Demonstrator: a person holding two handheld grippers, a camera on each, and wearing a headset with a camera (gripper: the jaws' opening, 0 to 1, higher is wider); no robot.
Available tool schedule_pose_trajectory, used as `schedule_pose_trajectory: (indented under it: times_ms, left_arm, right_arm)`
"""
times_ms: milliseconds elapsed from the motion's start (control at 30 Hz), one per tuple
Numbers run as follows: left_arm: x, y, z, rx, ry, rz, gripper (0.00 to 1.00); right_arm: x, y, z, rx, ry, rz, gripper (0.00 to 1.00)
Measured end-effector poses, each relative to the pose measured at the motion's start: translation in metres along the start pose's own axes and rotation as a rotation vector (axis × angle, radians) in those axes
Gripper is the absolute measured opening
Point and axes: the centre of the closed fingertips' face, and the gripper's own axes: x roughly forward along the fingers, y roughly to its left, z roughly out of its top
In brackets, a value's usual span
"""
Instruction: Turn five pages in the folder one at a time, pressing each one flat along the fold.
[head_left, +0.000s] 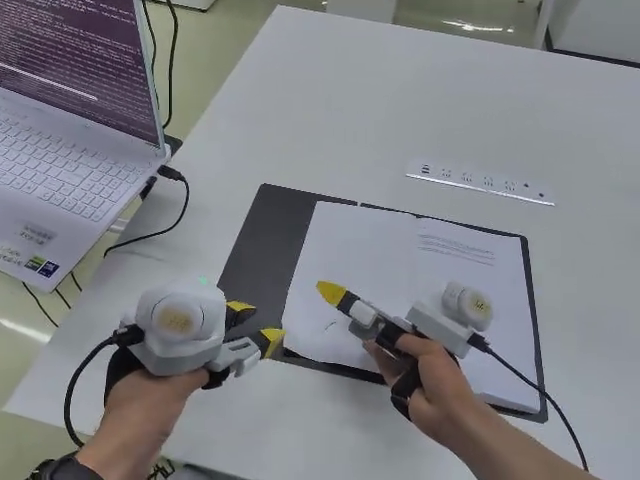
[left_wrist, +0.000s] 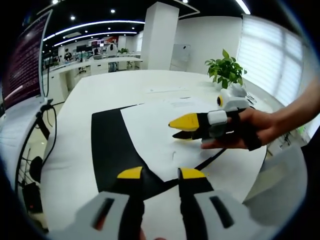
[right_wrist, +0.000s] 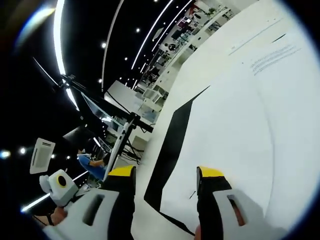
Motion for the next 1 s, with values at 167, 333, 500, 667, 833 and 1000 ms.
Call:
schedule_pose_trajectory:
  times_ms: [167,333,500,667,833,1000]
  left_arm:
    - [0.015,-0.002,-0.006,0.014,0.028,-0.026,0.14]
    - [0.033,-0.009,-0.016,0.027,0.069,-0.061,0.06]
    - [0.050,-0.010,-0.020,0.018,0.086,-0.073,0.02]
    - [0.065,-0.010,-0.029,0.003,0.106,-0.084,0.00]
    - [0.073,-0.008,-0.045,0.025,0.150,-0.081,0.00]
    - [0.071,-0.006,-0.047,-0.020,0.132,-0.069,0.00]
  right_arm:
    - [-0.021,-0.005,0.003,-0.011,-0.024,-0.015,0.44]
    - [-0.036,-0.009,0.005,0.022,-0.060,-0.022,0.42]
    - [-0.047,-0.011,-0.001,0.012,-0.058,-0.035,0.41]
    - [-0.051,-0.014,-0.005,-0.002,-0.045,-0.040,0.39]
    - [-0.053,-0.018,-0.005,-0.026,-0.025,-0.041,0.37]
    - [-0.052,-0.022,0.000,-0.031,-0.029,-0.039,0.32]
